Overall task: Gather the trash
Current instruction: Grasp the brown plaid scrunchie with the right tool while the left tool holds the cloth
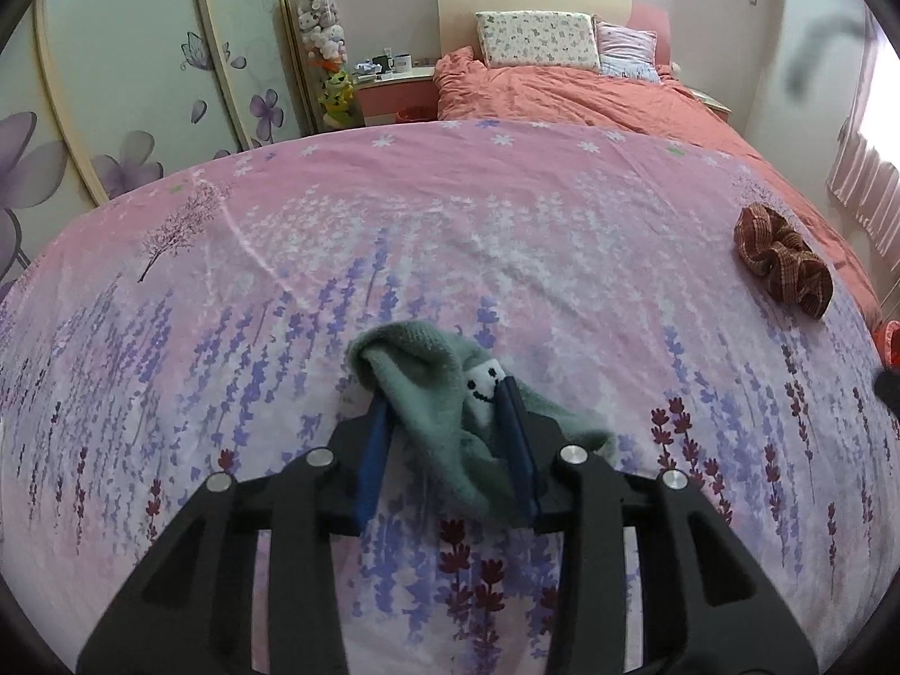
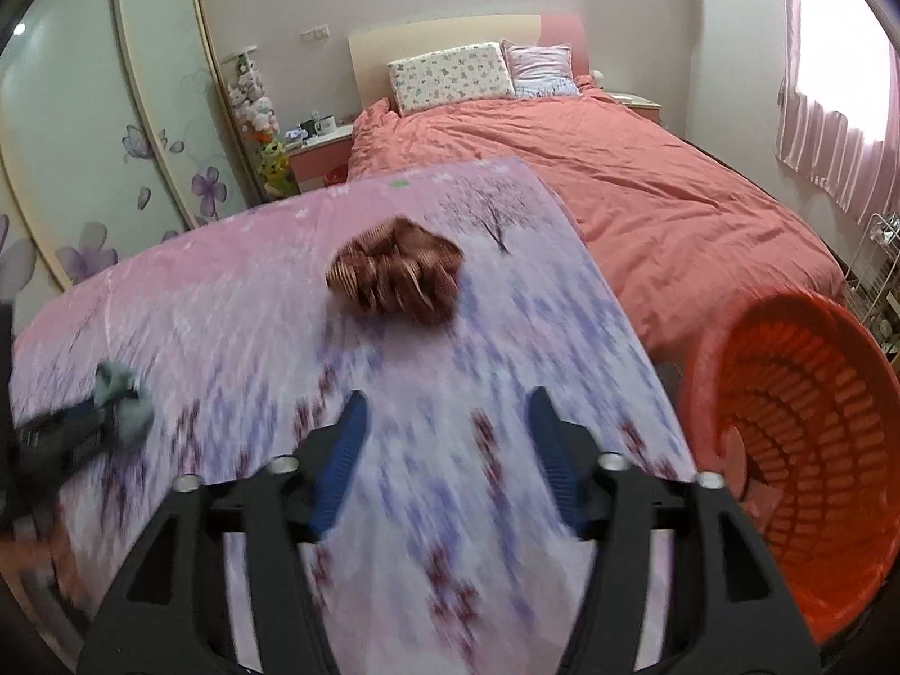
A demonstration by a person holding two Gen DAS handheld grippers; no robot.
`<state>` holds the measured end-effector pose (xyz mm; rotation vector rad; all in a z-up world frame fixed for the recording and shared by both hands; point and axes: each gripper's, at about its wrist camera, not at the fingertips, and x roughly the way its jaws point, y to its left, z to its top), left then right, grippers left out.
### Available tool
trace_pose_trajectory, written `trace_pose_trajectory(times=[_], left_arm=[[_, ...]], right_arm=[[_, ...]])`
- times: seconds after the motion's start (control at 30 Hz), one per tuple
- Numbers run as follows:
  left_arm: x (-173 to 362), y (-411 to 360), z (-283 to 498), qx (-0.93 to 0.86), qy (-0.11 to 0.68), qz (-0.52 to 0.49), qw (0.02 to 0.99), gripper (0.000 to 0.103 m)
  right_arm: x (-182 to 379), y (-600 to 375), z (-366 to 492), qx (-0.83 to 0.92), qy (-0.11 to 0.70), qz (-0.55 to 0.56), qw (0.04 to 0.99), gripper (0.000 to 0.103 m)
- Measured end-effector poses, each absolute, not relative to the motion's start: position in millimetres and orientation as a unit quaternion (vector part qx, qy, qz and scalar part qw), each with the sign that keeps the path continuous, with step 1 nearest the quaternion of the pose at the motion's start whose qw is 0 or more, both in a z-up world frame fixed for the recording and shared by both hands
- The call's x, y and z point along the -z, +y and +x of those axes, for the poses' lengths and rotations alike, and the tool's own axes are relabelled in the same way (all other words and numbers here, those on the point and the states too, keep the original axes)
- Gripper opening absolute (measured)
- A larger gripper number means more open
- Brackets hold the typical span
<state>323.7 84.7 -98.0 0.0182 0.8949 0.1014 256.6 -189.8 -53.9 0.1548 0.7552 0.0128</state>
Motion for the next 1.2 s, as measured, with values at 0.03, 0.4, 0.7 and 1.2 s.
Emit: trace_pose_trajectory(times=[0.03,0.4,0.7,1.2], left_arm=[[98,85,323,-0.048,0.433,0.006,0.900,0.038],[99,84,324,-0.049,0.433,0.006,0.900,0.038],[102,85,324,-0.048,0.433,0.002,0.900,0.038],[102,85,324,-0.052,0.434,0.007,0.900,0.041]], right_arm=[[53,-187,263,-0.005,0.366,0.077,0.928,0.078],[70,-155,347,0.036,0.408,0.026,0.912,0.085],[71,-158,332,0.029,0.432,0.028,0.901,0.029],[69,-151,223,-0.032,0.428,0.000,0.903,0.029]])
